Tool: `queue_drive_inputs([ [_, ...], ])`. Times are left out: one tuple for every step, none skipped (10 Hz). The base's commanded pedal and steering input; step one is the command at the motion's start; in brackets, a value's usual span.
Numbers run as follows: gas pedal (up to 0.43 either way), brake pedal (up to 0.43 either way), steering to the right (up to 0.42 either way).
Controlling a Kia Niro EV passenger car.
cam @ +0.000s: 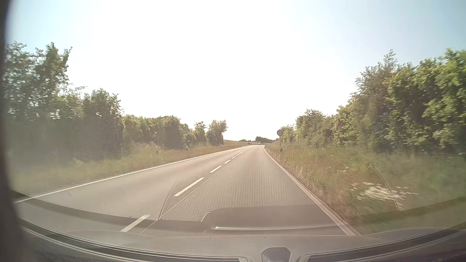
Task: Follow the waypoints while adhering to traffic rules and regulations
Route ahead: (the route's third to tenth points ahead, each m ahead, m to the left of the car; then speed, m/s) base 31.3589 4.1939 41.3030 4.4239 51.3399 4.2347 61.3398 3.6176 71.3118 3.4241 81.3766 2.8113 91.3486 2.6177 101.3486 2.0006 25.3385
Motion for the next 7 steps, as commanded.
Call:
queue_drive_inputs([
  [0.0, 0.006, 0.004],
  [0.0, 0.006, 0.004],
  [0.0, 0.006, 0.004],
  [0.0, 0.006, 0.004],
  [0.0, 0.006, 0.005],
  [0.0, 0.006, 0.006],
  [0.0, 0.006, 0.006],
])
